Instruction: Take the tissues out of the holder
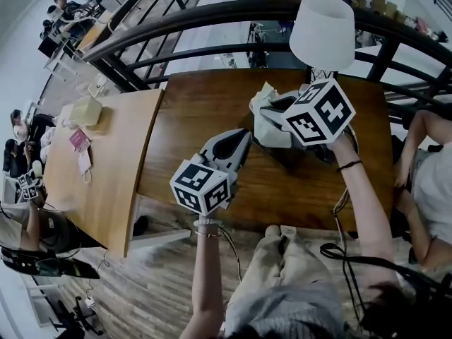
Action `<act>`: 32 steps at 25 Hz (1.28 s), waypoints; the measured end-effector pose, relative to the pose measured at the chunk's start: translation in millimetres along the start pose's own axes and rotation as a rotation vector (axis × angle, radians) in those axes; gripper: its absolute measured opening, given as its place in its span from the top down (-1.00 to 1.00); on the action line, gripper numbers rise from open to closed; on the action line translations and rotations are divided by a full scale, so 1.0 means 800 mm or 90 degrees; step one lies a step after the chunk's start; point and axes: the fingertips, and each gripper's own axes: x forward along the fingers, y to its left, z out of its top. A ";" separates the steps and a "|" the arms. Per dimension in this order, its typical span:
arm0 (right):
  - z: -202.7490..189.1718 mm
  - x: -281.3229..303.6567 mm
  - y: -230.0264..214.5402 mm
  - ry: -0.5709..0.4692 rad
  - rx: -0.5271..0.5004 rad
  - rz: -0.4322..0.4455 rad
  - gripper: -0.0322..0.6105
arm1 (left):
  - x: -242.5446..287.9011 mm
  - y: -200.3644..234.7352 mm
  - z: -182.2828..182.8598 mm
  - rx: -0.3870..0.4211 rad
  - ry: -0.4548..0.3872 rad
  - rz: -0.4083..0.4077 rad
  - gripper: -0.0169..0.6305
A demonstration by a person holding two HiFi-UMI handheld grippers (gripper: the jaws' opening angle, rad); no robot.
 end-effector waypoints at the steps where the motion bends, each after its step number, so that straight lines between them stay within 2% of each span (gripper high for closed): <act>1: 0.006 -0.005 0.006 -0.008 -0.005 0.005 0.86 | -0.003 -0.002 0.004 0.004 -0.002 0.001 0.92; 6: 0.025 -0.022 0.041 -0.041 -0.029 0.036 0.86 | -0.026 -0.013 0.020 0.020 -0.010 0.014 0.92; 14: 0.021 -0.025 0.099 -0.066 -0.043 0.092 0.86 | -0.077 -0.027 0.022 0.029 -0.017 0.052 0.92; 24: 0.001 -0.001 0.144 -0.062 -0.019 0.139 0.86 | -0.121 -0.018 -0.006 -0.006 -0.010 0.095 0.92; 32: -0.046 0.028 0.149 -0.027 0.011 0.145 0.86 | -0.118 -0.022 -0.038 -0.039 -0.002 0.091 0.92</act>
